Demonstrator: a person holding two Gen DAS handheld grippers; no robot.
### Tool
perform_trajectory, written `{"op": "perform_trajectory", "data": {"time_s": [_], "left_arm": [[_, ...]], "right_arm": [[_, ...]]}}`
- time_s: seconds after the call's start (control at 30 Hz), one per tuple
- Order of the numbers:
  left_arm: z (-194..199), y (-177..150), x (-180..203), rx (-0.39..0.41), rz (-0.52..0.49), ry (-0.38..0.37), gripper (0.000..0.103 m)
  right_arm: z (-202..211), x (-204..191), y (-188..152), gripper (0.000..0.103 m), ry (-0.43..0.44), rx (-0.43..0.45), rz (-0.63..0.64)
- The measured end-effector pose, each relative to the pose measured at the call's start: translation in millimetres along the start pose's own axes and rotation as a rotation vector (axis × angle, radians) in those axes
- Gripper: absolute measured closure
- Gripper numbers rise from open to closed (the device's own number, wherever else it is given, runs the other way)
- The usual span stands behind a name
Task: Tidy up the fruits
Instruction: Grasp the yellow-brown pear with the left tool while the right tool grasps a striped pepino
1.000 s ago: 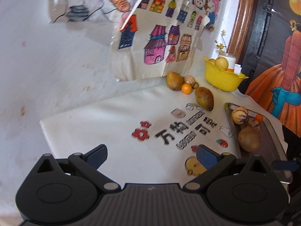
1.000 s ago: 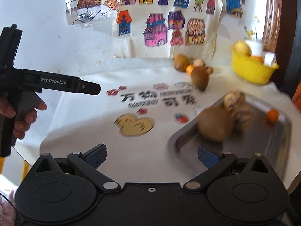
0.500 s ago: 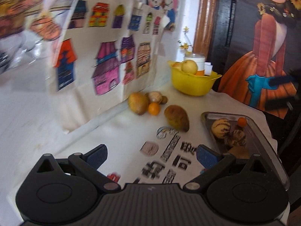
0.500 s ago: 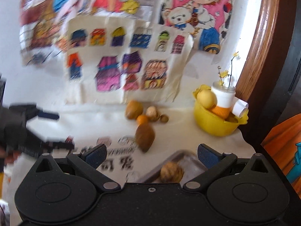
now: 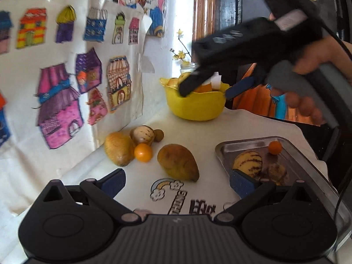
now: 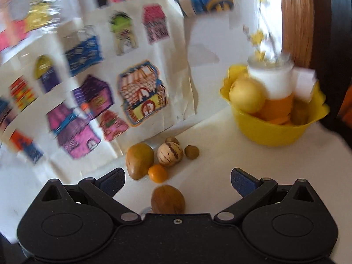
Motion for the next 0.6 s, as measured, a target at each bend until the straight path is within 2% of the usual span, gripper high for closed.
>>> {"op": "perform_trajectory", "data": {"time_s": [0.23, 0.4, 0.6], "left_arm": [[-42.4, 13.4, -6.2, -0.074, 0.147, -0.038, 0.001], [-61.4, 11.1, -8.3, -0.090, 0.199, -0.068, 0.001], [-75.6, 9.2, -9.5, -0.093, 0.237, -0.080, 0.009]], "right_arm": [[-70.9, 10.6, 27.7, 0.011, 0.124, -0.143, -0.179], [-100.5, 17.9, 40.0, 0.021, 0.156, -0.179, -0.261], [-116.4, 21.5, 52.5, 0.029, 0.190, -0.197, -0.320]]}}
Point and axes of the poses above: each gripper's, at about its wrist camera, not at the fingertips, and z roughly against the way its jaws point, x to its right, y to its top, the point moved 3 cm from there along -z, roughly the way its jaws point, and after that the axes turned 12 degrees about -x, right-handed, at the moved point
